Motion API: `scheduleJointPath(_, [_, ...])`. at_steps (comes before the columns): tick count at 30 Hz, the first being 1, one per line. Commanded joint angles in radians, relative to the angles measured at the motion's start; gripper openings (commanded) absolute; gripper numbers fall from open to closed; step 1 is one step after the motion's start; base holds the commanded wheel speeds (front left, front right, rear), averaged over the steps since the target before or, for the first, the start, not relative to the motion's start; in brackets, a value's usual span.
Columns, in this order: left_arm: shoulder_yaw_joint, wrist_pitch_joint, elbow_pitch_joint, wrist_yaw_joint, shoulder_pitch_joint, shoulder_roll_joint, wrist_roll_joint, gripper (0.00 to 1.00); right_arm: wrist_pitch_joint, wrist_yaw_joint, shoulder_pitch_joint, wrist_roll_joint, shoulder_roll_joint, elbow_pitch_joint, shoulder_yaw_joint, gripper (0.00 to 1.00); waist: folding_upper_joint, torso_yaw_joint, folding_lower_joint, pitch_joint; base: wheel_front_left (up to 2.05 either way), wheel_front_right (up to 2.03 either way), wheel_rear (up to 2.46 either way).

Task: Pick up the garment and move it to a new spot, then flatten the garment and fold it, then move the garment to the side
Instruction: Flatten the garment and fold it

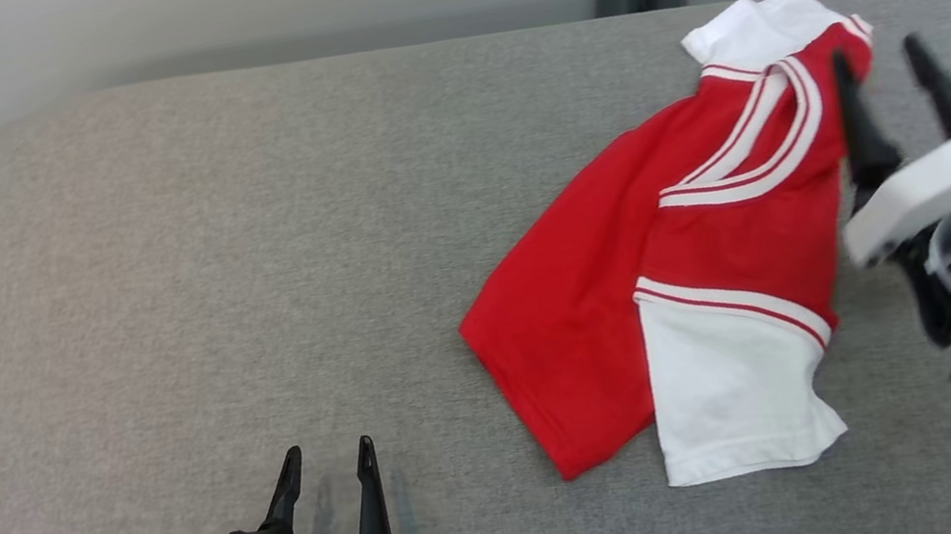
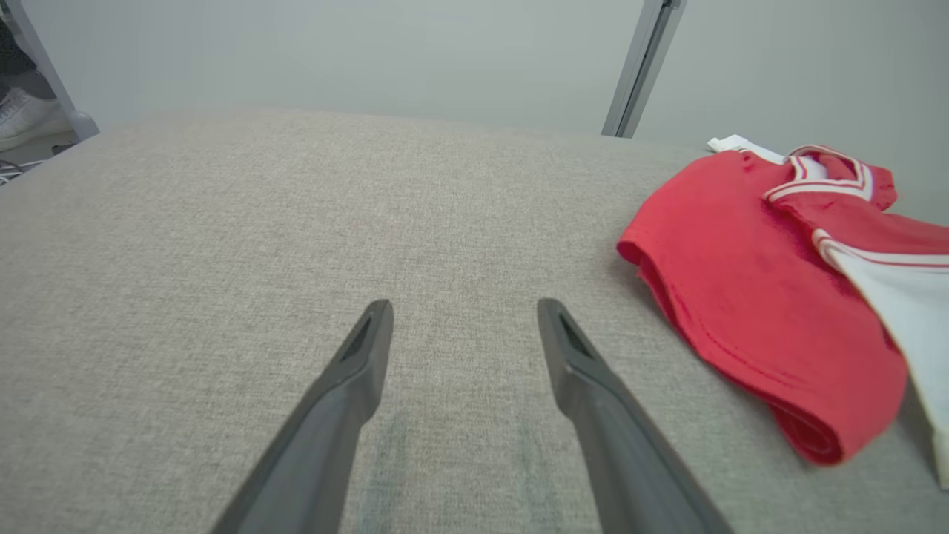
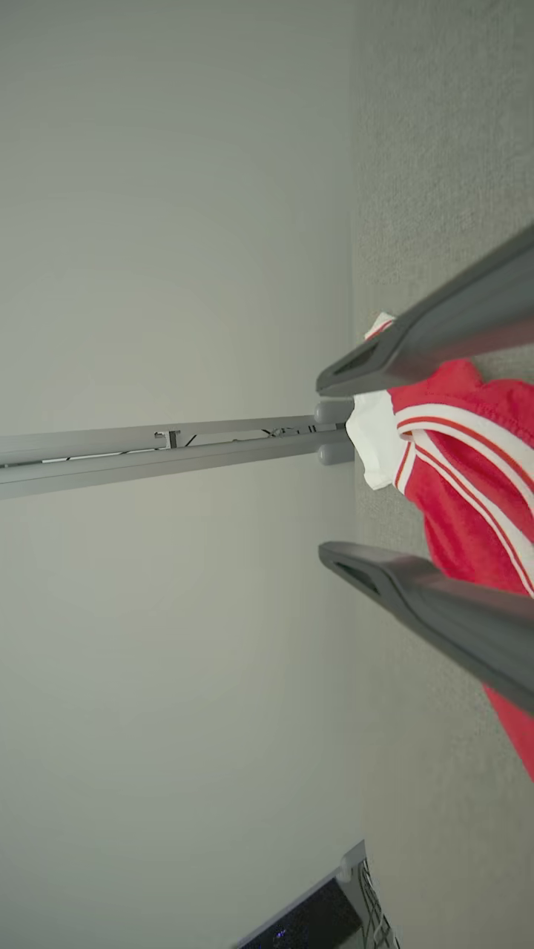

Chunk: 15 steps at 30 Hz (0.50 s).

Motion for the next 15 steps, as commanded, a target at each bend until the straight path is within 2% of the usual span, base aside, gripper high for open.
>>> scheduleJointPath(1, [0.003,0.000,-0.001,-0.003,-0.008,0.004,0.005,1.00,-0.004,0.000,0.047,0.013,0.007,-0.031,0.030,1.00,-0.0001,-0.028,0.0000,-0.018,0.00,0.00,0.00])
scheduleJointPath(7, [0.004,0.000,0.007,-0.011,-0.006,0.004,0.008,1.00,-0.004,0.000,0.226,0.085,0.042,-0.137,0.228,1.00,-0.0001,-0.068,0.0000,-0.045,0.00,0.00,0.00])
scheduleJointPath(8, [0.004,0.000,0.007,-0.011,-0.006,0.004,0.008,1.00,-0.004,0.000,0.226,0.085,0.042,-0.137,0.228,1.00,-0.0001,-0.068,0.0000,-0.045,0.00,0.00,0.00])
scheduleJointPath(15, [-0.001,0.000,0.008,-0.014,0.005,0.004,0.005,1.00,-0.004,0.000,0.324,0.115,0.030,-0.138,0.489,1.00,-0.0001,-0.078,0.0000,-0.047,0.00,0.00,0.00])
